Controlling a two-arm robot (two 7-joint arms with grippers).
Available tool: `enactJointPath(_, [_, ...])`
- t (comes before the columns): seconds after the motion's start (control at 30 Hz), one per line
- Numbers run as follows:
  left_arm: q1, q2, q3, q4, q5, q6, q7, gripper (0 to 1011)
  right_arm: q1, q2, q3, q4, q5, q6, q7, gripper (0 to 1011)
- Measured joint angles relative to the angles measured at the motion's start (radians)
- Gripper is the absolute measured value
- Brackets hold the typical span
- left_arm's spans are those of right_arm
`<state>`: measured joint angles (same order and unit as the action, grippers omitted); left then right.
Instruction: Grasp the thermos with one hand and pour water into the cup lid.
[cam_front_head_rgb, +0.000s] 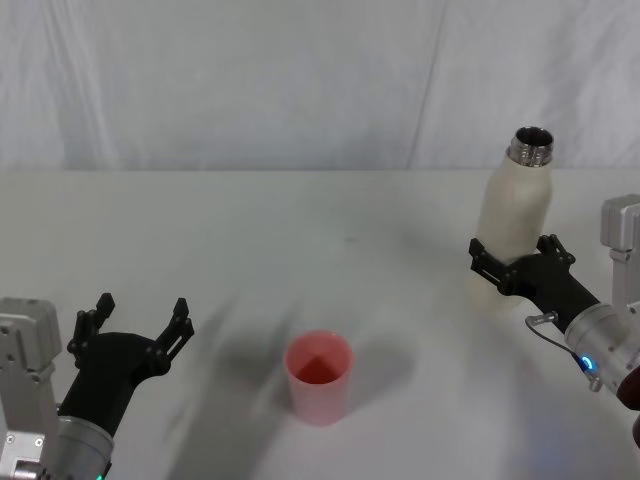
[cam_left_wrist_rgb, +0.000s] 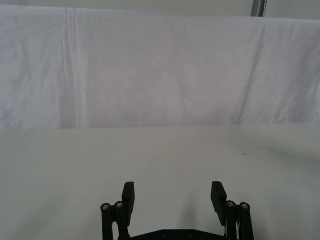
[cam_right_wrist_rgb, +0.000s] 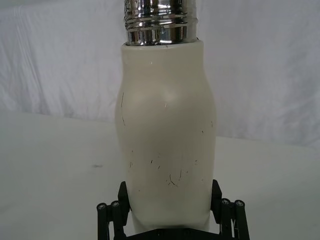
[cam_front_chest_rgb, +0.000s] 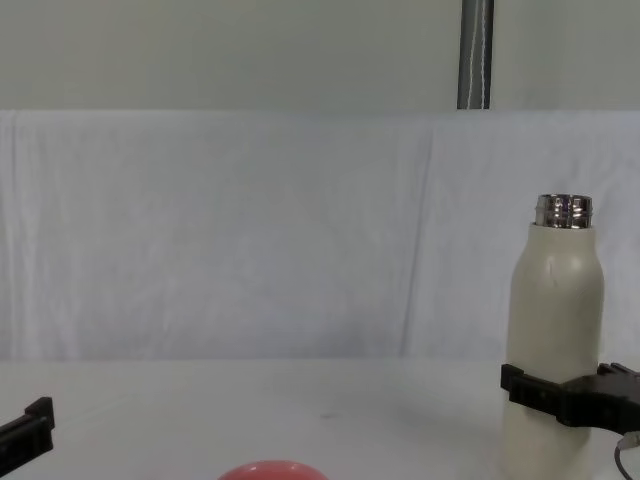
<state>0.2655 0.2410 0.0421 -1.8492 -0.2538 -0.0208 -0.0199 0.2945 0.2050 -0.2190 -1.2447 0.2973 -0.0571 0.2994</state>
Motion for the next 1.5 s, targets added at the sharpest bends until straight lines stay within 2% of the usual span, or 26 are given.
enactJointPath(0.53, [0.000,0.000,0.000,0.000,0.000,0.000,0.000,1001,0.000,0.000,0.000,-0.002,0.000,0.000,0.000,956])
enactJointPath(1.07, [0.000,0.000,0.000,0.000,0.000,0.000,0.000,1001,-0.020,0.042,0.007,-0.091,-0.026,0.005,-0.006,956])
enactJointPath(1.2, [0.000,0.000,0.000,0.000,0.000,0.000,0.000,1001,-0.027,0.063,0.004,-0.120,-0.054,0.002,-0.012,956])
enactJointPath(1.5, [0.000,0.000,0.000,0.000,0.000,0.000,0.000,1001,-0.060,0.142,-0.016,-0.222,-0.176,-0.027,-0.015,956])
